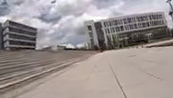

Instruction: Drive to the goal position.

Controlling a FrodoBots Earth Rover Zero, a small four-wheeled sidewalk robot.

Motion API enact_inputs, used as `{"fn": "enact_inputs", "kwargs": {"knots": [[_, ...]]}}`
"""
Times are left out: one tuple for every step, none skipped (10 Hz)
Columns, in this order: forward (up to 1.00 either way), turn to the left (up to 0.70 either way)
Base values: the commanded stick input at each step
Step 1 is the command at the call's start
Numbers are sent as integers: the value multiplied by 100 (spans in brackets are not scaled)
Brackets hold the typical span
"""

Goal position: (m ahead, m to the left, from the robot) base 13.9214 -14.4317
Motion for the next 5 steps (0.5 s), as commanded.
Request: {"fn": "enact_inputs", "kwargs": {"knots": [[70,1],[70,4],[70,-8],[70,-32],[70,-34]]}}
